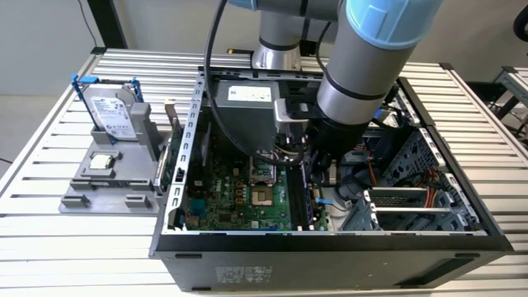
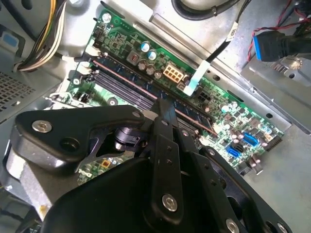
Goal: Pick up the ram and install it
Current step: 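Press down the ram until it locks into place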
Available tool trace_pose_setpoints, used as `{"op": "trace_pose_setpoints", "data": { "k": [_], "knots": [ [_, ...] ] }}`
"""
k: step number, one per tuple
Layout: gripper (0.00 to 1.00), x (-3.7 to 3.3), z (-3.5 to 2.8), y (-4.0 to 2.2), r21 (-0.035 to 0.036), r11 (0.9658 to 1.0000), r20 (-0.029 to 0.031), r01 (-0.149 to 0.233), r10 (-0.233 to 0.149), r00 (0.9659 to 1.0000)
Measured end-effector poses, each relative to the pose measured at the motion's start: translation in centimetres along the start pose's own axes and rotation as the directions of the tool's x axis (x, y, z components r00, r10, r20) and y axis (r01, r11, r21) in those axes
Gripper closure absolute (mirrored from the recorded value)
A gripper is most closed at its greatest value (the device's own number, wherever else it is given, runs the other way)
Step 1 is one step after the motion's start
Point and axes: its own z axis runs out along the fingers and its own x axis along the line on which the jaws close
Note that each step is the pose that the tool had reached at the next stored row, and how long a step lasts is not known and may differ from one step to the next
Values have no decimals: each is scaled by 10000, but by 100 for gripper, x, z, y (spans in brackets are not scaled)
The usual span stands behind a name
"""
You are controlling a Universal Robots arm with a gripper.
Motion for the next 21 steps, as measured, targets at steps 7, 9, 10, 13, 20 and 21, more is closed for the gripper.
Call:
{"op": "trace_pose_setpoints", "data": {
  "k": [7,9,10,13,20,21],
  "knots": [
    [100,69,108,-1,5,9999,3,-142,142,9999],
    [100,71,146,-2,7,9998,5,-178,178,9998],
    [100,72,165,-2,8,9998,5,-199,199,9998],
    [100,75,216,-3,10,9997,1,-263,263,9997],
    [100,74,253,-4,15,9994,6,-340,340,9994],
    [100,68,220,-4,22,9994,39,-338,338,9994]
  ]
}}
